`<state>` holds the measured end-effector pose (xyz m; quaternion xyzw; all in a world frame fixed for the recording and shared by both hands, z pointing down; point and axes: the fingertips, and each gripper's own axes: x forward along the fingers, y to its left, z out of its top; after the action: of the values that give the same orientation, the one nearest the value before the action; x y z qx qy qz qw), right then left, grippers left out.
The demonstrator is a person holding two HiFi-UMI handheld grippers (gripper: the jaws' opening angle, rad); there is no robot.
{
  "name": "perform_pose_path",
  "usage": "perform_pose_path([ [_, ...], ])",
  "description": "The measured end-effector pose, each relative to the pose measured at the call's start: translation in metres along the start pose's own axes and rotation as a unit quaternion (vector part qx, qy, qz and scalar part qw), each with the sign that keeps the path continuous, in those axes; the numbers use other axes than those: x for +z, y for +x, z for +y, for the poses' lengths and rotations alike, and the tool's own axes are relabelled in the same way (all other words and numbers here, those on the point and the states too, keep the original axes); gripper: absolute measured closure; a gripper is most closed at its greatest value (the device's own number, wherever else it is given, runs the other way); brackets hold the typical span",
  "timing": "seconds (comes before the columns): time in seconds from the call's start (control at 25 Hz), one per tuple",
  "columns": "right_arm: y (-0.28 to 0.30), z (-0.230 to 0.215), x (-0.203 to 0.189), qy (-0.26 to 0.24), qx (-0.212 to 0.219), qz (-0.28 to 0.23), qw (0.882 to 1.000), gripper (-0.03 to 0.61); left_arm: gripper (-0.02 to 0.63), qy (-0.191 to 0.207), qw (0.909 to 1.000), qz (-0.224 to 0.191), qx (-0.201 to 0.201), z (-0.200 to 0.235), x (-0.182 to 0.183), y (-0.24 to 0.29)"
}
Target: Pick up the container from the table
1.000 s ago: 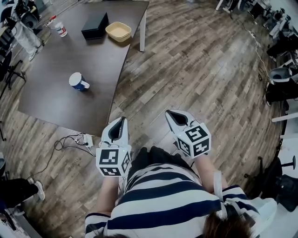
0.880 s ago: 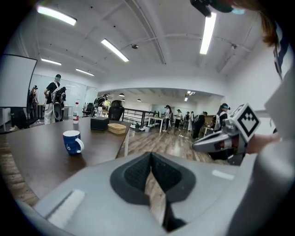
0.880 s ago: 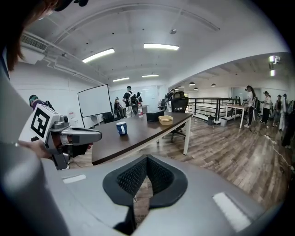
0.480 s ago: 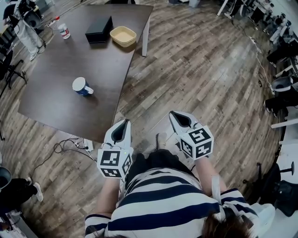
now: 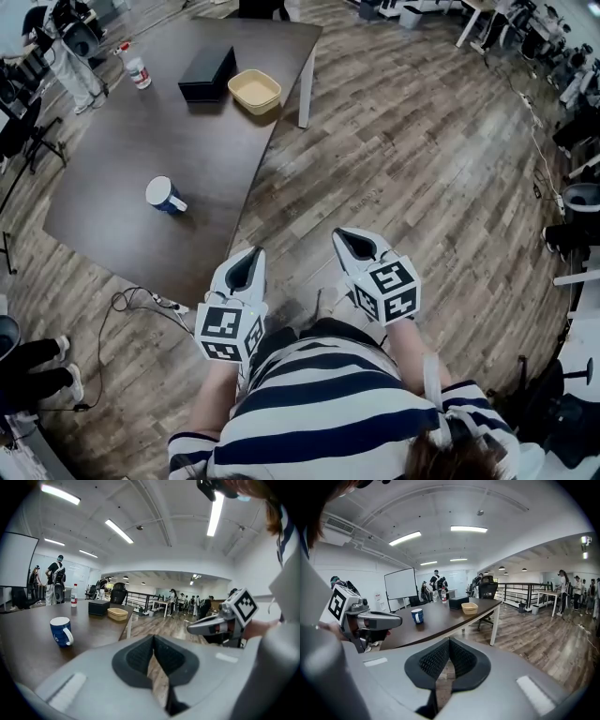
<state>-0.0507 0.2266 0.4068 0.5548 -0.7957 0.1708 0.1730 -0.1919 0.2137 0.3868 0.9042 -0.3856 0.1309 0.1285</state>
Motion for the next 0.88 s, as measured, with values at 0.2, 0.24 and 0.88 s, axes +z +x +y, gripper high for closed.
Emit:
perform_pose_path([
  [0.2,0.012,-0.035,0.006,-0.009,0.023,0.004,1.000,0.580,0.614,-0.004,0.9999,-0.005,0.008,-0.013,0.018,0.044],
  [0.24,0.014,-0.044,0.006,-0.010,0.025,0.006,1.000,0.580,0.614,-0.002,0.9999,-0.003,0.012,-0.015,0.020,0.052],
  [0.88,0.049,-0.146,0.014,-0.012,0.066,0.007,0.998,0.580,0.614,0.026,0.9972,0.027,0.065,-0.021,0.040,0.155],
])
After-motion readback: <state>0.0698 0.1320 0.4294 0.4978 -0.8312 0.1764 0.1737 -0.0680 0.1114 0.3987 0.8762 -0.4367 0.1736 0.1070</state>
